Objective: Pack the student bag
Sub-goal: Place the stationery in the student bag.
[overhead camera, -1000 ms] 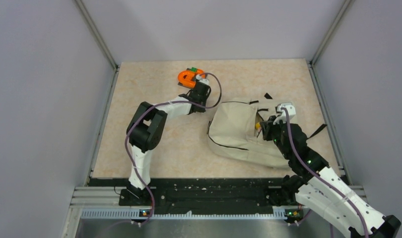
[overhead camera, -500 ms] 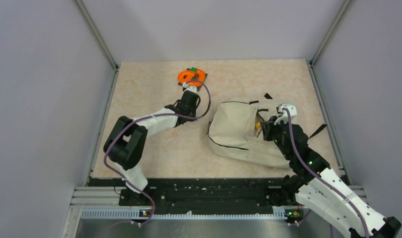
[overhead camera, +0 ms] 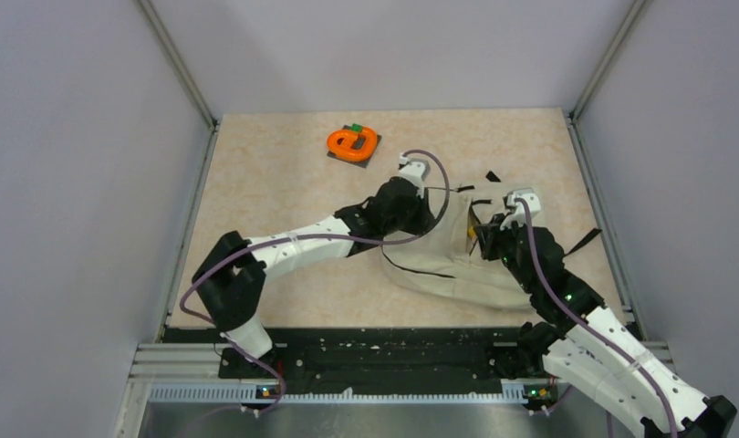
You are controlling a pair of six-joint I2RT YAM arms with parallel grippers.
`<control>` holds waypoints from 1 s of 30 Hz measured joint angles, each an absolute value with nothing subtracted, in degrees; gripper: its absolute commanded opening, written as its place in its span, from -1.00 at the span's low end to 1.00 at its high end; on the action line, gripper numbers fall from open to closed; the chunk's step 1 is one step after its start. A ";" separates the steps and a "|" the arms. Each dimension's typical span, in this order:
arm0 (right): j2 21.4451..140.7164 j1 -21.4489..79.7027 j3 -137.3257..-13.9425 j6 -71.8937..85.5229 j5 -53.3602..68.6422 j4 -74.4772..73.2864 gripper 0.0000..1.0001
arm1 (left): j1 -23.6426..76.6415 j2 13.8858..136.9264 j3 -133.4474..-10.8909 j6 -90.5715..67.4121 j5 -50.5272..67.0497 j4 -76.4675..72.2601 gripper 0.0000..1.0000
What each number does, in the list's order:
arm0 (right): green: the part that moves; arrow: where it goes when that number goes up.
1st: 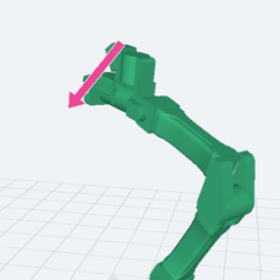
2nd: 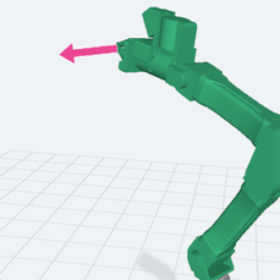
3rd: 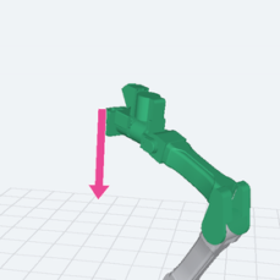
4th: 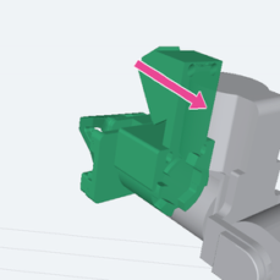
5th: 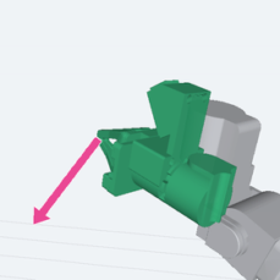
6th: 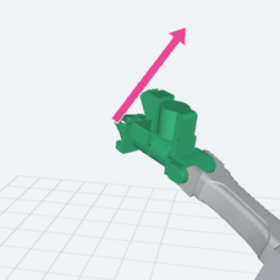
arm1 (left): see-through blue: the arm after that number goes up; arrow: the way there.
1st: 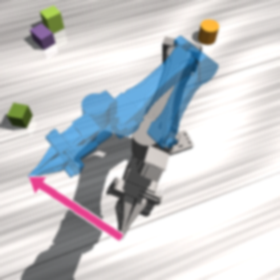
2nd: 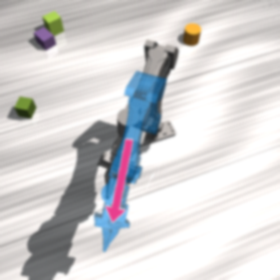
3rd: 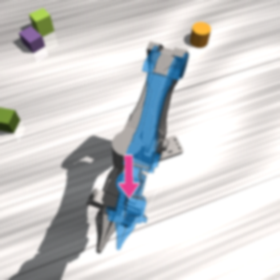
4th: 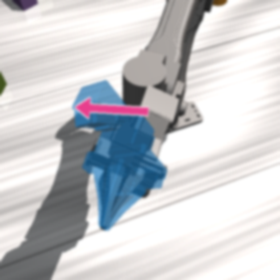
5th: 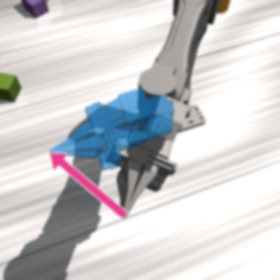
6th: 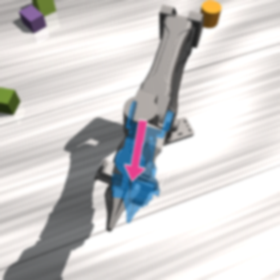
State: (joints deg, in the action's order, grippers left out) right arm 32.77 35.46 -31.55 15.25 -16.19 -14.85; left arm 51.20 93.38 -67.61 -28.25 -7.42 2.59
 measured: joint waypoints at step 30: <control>29.12 35.46 -29.63 16.86 -17.23 -15.68 -1.00 | 59.31 110.17 -75.88 -40.36 5.41 -14.24 -0.10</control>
State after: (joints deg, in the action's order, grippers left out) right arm 29.12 35.46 -29.63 16.86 -17.23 -15.68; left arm 59.31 110.17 -75.88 -40.36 5.41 -14.24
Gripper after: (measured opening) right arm 0.022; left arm 0.281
